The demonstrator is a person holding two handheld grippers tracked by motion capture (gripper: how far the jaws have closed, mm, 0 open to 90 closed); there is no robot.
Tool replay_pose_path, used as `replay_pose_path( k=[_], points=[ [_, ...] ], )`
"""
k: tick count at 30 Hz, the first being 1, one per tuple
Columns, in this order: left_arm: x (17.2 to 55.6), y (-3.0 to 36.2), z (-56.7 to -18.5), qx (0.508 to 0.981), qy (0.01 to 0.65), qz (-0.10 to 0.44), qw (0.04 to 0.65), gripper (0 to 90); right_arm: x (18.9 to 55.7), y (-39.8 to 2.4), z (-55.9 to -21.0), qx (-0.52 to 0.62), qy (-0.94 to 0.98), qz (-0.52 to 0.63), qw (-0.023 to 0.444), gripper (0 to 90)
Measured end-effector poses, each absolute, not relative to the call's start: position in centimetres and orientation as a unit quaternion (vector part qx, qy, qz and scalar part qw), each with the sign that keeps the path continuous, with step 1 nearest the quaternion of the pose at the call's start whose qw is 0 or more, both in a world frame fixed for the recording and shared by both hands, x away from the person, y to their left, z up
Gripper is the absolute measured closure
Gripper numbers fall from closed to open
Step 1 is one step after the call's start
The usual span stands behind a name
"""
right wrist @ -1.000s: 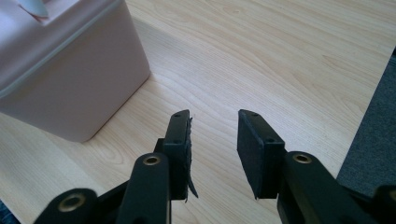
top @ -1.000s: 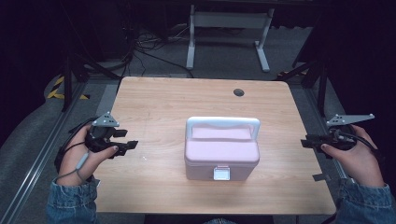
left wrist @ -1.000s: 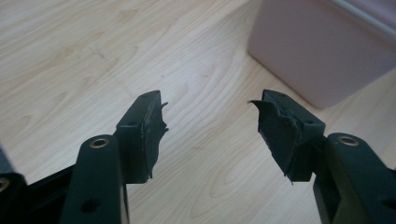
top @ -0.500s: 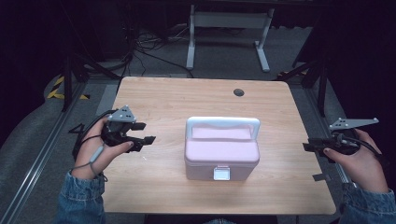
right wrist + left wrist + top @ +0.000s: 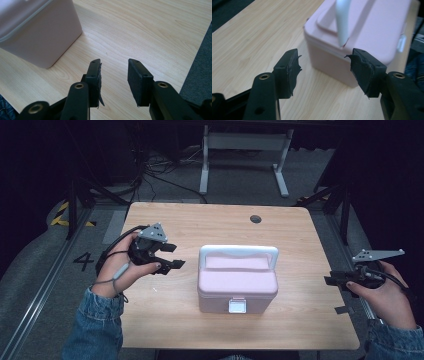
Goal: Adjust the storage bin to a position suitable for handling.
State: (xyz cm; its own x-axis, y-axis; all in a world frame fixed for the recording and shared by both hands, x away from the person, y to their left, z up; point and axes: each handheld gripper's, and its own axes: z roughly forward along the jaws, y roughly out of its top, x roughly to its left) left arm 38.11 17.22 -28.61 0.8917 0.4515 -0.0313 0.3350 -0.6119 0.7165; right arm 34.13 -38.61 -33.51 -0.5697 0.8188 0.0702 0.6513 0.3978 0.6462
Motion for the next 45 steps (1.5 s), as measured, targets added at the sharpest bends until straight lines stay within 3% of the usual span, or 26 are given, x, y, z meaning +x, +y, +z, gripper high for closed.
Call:
replay_pose_path(
  k=[10, 24, 34, 39, 40, 45],
  points=[
    [39.2, 13.7, -27.4, 0.914, 0.155, 0.067, 0.368, 41.1, 34.4, -37.9, -33.7, 0.439, 0.83, 0.32, 0.124, 64.4],
    [41.3, 9.2, -29.2, 0.919, 0.137, 0.045, 0.368, 43.0, 34.6, -37.6, -33.9, 0.432, 0.836, 0.315, 0.12, 64.5],
    [41.8, 7.3, -30.4, 0.925, 0.145, 0.026, 0.35, 52.7, 34.7, -37.4, -34.1, 0.429, 0.838, 0.315, 0.116, 64.3],
    [41.8, 6.9, -30.2, 0.925, 0.137, 0.06, 0.349, 63.6, 34.6, -37.6, -34.0, 0.43, 0.838, 0.316, 0.116, 64.4],
    [41.8, 7.0, -29.9, 0.924, 0.133, 0.076, 0.351, 70.3, 34.6, -37.6, -34.0, 0.429, 0.838, 0.316, 0.116, 64.3],
    [41.6, 6.9, -29.5, 0.928, 0.129, 0.078, 0.342, 72.1, 34.7, -37.5, -34.1, 0.43, 0.838, 0.315, 0.114, 64.3]
  ],
)
